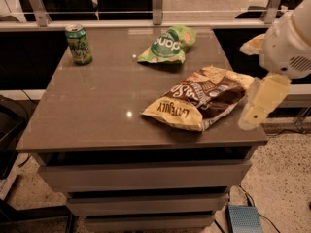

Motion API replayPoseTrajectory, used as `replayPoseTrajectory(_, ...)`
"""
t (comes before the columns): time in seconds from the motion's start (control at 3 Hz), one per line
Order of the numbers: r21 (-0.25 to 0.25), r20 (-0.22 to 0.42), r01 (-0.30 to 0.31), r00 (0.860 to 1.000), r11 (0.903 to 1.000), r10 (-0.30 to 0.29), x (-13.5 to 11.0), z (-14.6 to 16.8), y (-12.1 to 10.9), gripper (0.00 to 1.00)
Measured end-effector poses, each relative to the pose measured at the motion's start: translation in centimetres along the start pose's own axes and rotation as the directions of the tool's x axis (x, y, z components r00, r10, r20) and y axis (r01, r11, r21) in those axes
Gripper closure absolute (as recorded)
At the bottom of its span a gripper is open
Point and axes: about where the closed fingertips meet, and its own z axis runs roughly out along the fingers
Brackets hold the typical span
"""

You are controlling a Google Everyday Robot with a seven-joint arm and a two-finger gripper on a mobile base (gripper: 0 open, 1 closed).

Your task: Move brown chip bag near green can

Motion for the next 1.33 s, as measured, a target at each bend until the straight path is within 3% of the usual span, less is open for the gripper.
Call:
replayPoseTrajectory(0.67,-0.112,0.157,0.015,0.988,0.9936,0.003,-6.6,8.6,1.3,0.0)
replayPoseTrajectory(1.0,-0.16,0.186,0.0,0.982,0.9872,0.031,-8.5,11.1,2.4,0.0)
replayPoseTrajectory(1.33,-0.178,0.205,0.001,0.978,0.984,0.036,-9.2,12.4,3.3,0.17)
